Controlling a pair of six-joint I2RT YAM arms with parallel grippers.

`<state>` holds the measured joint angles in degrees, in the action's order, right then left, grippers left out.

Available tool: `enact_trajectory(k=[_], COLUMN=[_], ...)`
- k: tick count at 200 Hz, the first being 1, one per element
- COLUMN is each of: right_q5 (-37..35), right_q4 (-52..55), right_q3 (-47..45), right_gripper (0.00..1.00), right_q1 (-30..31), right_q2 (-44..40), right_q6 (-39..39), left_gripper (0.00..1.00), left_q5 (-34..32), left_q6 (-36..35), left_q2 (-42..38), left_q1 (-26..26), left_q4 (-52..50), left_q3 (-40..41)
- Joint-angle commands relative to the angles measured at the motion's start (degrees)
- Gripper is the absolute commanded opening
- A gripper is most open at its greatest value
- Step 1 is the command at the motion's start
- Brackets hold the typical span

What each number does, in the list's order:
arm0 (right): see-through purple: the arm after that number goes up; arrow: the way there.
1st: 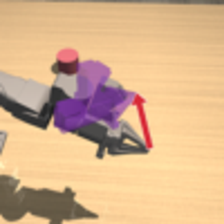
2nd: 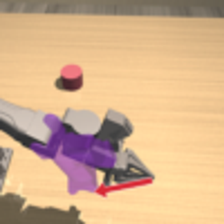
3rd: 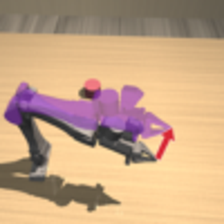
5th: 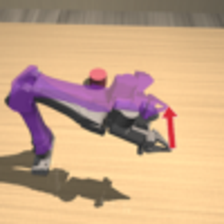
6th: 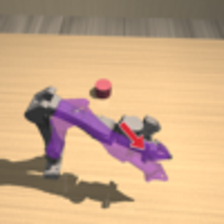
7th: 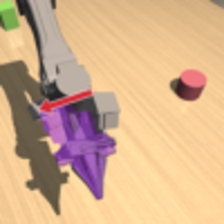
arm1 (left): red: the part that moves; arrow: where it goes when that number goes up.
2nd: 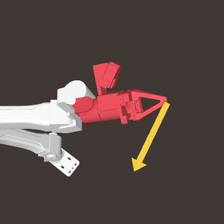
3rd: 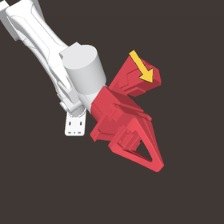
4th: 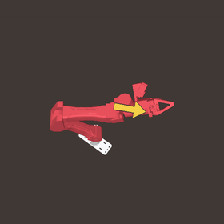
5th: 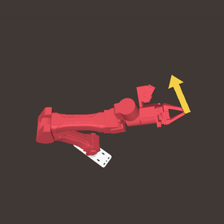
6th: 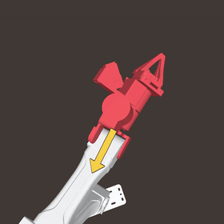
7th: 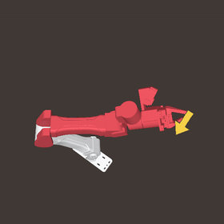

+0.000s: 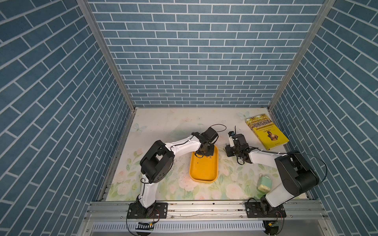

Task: Take out the screws from the storage box
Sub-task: Pick up the screw from the storage box.

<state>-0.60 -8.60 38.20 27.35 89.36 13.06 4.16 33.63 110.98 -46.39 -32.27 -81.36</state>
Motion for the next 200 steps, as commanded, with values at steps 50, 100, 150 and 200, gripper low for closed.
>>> enact_trajectory(k=[50,100,150,200], right_q5=[1.4,1.02,2.06,2.87], right_q4=[-2.45,-1.64,-1.99,-1.94], right_q3=[-1.95,-2.19,-1.58,-1.1], right_gripper=[0.36,0.37,0.38,0.37], right_q1=[-0.15,-0.19,-0.21,-0.19], right_q2=[-7.47,-8.35,-6.51,-5.25], right_q6=[-0.76,-0.75,-1.06,-1.28], left_gripper=[0.0,0.1,0.32,0.1], left_q5=[5.11,11.28,11.19,11.14], left_q6=[-4.37,-6.1,-5.59,-5.58], left_q2=[-5.0,-2.54,-0.9,-0.68], left_q1=[3.14,3.94,3.93,3.94], left_q4=[7.46,9.36,9.99,10.41], left_q3=[6.3,8.48,10.16,10.23])
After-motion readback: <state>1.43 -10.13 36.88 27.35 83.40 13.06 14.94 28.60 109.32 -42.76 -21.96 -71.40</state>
